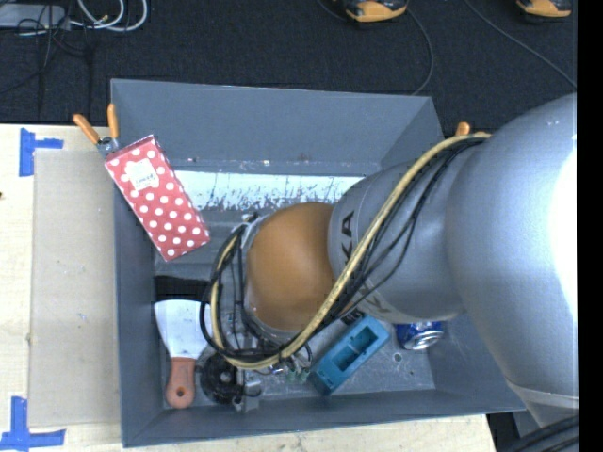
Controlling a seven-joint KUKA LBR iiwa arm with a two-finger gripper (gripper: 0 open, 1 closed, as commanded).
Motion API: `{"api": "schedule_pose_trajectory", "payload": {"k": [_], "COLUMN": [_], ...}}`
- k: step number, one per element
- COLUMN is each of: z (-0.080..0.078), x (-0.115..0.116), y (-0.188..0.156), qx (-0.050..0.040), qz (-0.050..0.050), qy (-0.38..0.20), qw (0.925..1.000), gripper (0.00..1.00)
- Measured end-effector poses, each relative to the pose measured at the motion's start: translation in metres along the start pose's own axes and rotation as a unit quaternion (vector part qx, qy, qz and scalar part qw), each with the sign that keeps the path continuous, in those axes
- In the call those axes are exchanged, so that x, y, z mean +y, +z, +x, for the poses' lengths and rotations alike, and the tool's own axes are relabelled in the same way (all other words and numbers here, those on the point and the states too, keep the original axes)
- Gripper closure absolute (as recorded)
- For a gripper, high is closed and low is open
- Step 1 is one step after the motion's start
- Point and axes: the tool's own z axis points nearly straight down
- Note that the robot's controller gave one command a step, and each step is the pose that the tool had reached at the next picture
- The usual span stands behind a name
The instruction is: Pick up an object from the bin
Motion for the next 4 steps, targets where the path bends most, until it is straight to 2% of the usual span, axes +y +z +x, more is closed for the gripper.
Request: {"api": "schedule_pose_trajectory", "payload": {"k": [1,2,4], "z": [-0.006,-0.012,-0.011], "x": [0.003,-0.007,-0.007], "y": [0.023,0.038,0.035], "qx": [-0.0013,-0.0034,-0.0025], "qz": [0.0,0.0,0.0], "qy": [-0.146,-0.073,-0.073], "qw": [0.9893,0.9973,0.9973], "gripper": [0.0,1.0,1.0]}}
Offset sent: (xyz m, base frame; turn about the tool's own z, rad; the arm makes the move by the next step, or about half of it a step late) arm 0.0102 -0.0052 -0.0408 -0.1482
